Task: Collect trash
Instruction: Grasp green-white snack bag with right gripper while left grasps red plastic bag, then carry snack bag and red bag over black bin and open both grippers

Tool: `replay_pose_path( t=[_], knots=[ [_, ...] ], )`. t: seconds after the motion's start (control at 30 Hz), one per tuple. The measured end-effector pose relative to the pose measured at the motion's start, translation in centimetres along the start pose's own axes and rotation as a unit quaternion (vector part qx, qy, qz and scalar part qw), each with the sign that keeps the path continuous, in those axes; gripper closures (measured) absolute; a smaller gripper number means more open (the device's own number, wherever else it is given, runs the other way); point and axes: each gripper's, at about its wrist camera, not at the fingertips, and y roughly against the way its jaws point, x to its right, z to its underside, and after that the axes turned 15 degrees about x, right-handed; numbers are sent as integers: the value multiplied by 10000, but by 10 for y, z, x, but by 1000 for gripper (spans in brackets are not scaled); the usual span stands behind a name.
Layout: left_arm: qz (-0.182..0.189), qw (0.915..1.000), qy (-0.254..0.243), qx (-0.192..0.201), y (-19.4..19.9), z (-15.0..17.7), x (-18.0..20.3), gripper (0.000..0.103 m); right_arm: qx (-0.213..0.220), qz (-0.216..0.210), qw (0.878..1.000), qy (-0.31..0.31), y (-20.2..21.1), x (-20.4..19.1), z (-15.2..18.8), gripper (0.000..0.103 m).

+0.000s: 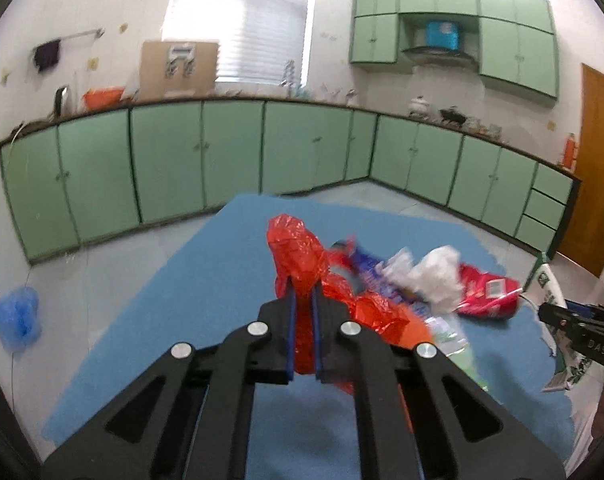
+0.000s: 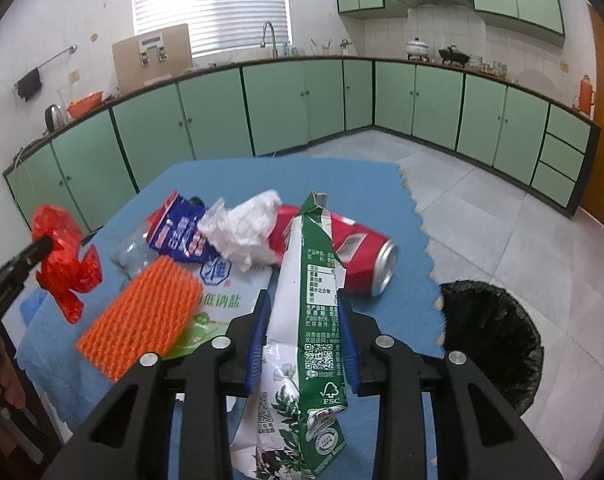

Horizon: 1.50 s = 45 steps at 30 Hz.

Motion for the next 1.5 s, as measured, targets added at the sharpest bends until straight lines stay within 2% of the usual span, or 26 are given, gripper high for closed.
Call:
replay_pose_path(
  t=[0.13, 0.3, 0.5, 0.63, 0.83, 1.13, 1.23, 1.3, 1.5],
  knots=[
    [526, 9985, -109, 119, -1, -14, 39, 98, 166, 105, 9998, -87, 12, 16, -13, 71],
    [1167, 9930, -124, 111, -12, -13, 93, 98, 397, 395, 9983, -167, 31, 49, -27, 71],
    [1995, 9797, -166, 52, -33, -5, 175, 98, 533, 896, 9937, -416, 46, 111, -34, 71],
    [2397, 9706, -227, -11, -47, 7, 222, 98, 514, 1299, 9884, -604, 49, 158, -29, 71],
    [2848, 9578, -347, -147, -69, 30, 288, 98, 401, 1755, 9809, -737, 42, 218, -17, 71],
    [3197, 9445, -523, -542, -106, 68, 360, 97, 234, 2035, 9742, -941, 20, 281, 0, 71],
    [3282, 9398, -528, -788, -123, 79, 374, 88, 101, 2002, 9744, -1014, 8, 296, 6, 70],
    [3300, 9383, -472, -918, -129, 84, 374, 63, -52, 2002, 9732, -1128, -1, 308, 12, 60],
    [3250, 9407, -401, -890, -127, 82, 365, 56, -4, 2121, 9690, -1265, 6, 316, 17, 52]
  ],
)
